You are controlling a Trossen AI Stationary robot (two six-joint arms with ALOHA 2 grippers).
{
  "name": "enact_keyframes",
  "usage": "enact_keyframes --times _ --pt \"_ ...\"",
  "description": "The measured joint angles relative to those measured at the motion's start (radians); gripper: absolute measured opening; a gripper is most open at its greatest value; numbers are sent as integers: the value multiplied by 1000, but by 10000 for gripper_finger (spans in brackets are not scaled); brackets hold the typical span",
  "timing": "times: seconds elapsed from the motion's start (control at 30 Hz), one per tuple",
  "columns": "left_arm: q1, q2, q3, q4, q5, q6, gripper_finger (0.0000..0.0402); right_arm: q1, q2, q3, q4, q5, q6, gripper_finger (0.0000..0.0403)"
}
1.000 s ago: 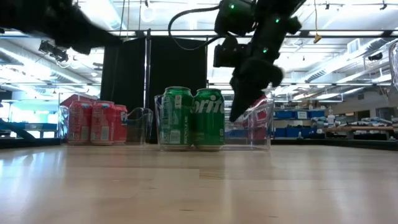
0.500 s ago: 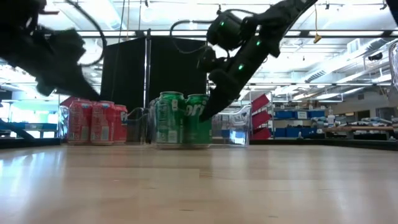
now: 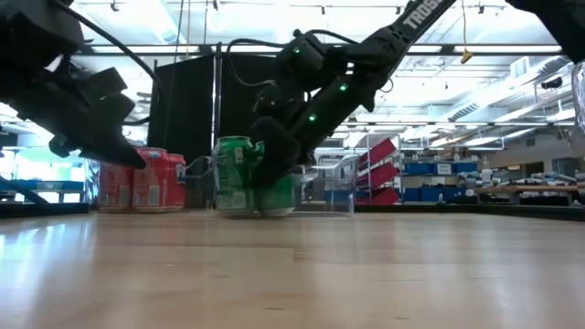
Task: Sort soda cans
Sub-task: Move the transparent bin with sorted green soda cans to the top center
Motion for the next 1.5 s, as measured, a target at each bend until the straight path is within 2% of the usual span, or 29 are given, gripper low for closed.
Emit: enact_keyframes --times 0.13,0.3,0.43,0.53,0.6,0.83,0.97,1.1,1.3,1.5 --pt "30 0 0 0 22 2 0 -3 1 27 -7 18 -5 0" --pt "32 0 -1 -3 43 24 0 8 -63 33 -89 18 -3 0" --pt "32 0 -1 1 44 37 0 52 -67 34 -27 -8 -5 0" --pt "32 0 -1 1 43 37 0 75 -45 35 56 18 -18 0" --pt "32 0 -1 -2 43 37 0 67 -23 33 77 46 -17 0" --pt "66 0 -1 -63 8 -33 0 11 43 34 145 47 57 0" --pt "114 0 -1 -106 -33 -110 0 -9 52 33 180 64 73 0" --pt "184 0 -1 -154 -7 -171 0 -29 52 32 217 103 88 0" --pt "302 0 -1 -185 16 -171 0 -42 50 32 236 116 86 0" --pt "384 0 -1 -180 0 -104 0 -51 5 32 243 89 53 0"
